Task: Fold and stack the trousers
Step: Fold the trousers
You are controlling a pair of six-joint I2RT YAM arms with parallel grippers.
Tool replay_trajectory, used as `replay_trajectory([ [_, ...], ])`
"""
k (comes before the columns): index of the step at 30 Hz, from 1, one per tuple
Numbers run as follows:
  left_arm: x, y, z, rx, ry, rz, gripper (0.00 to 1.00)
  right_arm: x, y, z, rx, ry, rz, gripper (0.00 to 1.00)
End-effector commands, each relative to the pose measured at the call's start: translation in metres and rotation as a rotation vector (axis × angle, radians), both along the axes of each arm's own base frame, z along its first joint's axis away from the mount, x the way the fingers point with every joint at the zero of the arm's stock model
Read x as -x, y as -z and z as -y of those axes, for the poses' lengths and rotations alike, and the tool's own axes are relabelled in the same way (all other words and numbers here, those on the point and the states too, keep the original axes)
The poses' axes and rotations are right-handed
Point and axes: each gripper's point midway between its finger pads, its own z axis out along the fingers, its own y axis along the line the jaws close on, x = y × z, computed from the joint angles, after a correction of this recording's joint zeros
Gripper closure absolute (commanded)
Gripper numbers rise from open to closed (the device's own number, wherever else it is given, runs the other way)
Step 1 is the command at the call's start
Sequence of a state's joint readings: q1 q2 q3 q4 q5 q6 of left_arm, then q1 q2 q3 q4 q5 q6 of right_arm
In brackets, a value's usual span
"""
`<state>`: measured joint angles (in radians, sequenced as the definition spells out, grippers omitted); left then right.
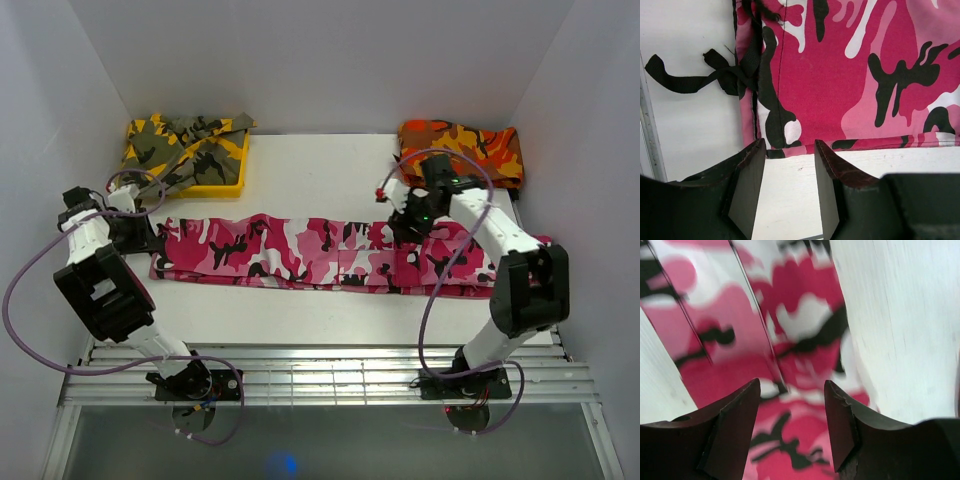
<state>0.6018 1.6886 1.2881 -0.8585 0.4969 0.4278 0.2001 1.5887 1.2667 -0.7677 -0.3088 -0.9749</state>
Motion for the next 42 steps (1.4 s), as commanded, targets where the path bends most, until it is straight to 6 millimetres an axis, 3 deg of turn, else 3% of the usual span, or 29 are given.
replay_trajectory([
  [1,-0.002,-0.016,-0.002,0.0,-0.039,0.033,0.46,-0.008,0.005,-0.066,-0.044,0.011,-0.042,0.4],
  [3,-0.005,-0.016,-0.002,0.0,-0.042,0.05,0.46,-0.011,0.002,-0.095,-0.026,-0.027,-0.05,0.42],
  [4,-0.009,-0.019,-0.001,0.013,-0.03,0.074,0.46,-0.005,0.019,-0.101,-0.009,-0.014,-0.129,0.42],
  [5,-0.012,-0.02,0.0,0.017,-0.01,0.086,0.48,-0.01,0.012,-0.113,-0.028,-0.019,-0.13,0.43],
  [8,-0.02,-0.013,0.0,0.051,0.049,0.071,0.54,-0.006,0.028,-0.135,-0.014,-0.022,-0.197,0.46],
  [9,-0.019,0.001,-0.001,0.075,0.062,0.031,0.55,-0.004,0.026,-0.147,-0.017,-0.037,-0.194,0.46],
  [15,0.012,0.014,0.011,0.116,0.103,-0.01,0.57,0.007,0.044,-0.177,-0.01,-0.032,-0.219,0.47],
  [18,0.024,0.018,0.01,0.068,0.074,-0.026,0.57,0.011,0.059,-0.184,-0.013,-0.021,-0.246,0.47],
  [22,0.024,0.019,0.007,0.067,0.026,-0.041,0.57,0.015,0.079,-0.19,0.003,-0.021,-0.289,0.48],
  [28,0.03,0.026,-0.002,0.016,-0.022,-0.066,0.52,0.019,0.092,-0.195,-0.001,-0.022,-0.326,0.48],
  [35,0.022,0.033,-0.015,-0.006,-0.063,-0.082,0.47,0.023,0.104,-0.195,0.011,-0.026,-0.358,0.48],
  [42,0.015,0.042,-0.016,0.02,-0.078,-0.084,0.5,0.025,0.112,-0.192,0.033,-0.027,-0.368,0.48],
])
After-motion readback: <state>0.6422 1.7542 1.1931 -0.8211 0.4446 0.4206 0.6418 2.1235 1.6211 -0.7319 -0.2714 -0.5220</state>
